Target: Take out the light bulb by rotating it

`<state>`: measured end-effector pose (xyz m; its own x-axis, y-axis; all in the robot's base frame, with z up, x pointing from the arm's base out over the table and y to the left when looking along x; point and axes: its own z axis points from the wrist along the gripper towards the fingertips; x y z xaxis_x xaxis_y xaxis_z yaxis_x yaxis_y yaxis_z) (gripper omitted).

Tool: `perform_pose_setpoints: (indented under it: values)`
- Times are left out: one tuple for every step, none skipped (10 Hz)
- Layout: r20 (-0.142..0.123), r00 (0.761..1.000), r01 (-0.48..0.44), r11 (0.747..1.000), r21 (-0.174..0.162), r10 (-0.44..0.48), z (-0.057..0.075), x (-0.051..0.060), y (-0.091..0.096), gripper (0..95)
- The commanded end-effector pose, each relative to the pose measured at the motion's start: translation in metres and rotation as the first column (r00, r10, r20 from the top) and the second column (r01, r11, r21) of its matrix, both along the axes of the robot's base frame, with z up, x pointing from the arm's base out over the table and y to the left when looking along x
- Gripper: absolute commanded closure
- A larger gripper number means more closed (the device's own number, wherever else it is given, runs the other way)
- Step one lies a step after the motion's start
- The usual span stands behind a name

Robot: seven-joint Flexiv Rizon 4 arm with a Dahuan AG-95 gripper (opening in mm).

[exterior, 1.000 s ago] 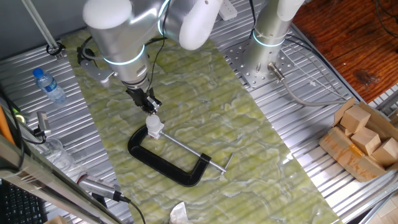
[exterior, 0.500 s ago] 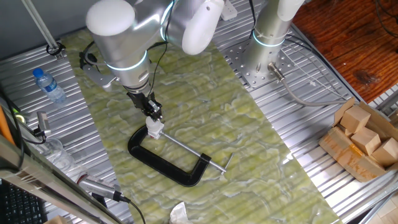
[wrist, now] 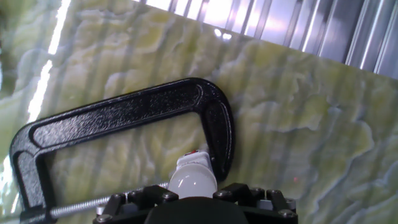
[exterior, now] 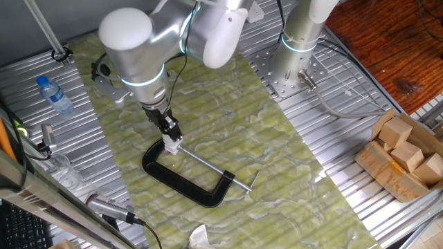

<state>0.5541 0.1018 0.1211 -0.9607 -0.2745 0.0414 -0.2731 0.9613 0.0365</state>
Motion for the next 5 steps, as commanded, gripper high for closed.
perform_pose_setpoints:
  values:
    - [-0.002, 1.000, 0.018, 1.000, -0.003, -0.018, -0.0046, 0.0004, -0.0006, 19.0]
    - [-0.004, 1.000, 0.022, 1.000, -0.002, -0.022, -0.0067, 0.0005, 0.0000, 19.0]
    - [-0.002, 0.999, 0.034, 0.999, -0.002, -0.034, -0.0098, 0.0006, 0.0014, 19.0]
    - [-0.003, 0.999, 0.041, 0.999, -0.002, -0.041, -0.0118, 0.0006, 0.0020, 19.0]
    - [-0.006, 0.999, 0.041, 0.999, -0.001, -0.041, -0.0140, 0.0005, 0.0019, 19.0]
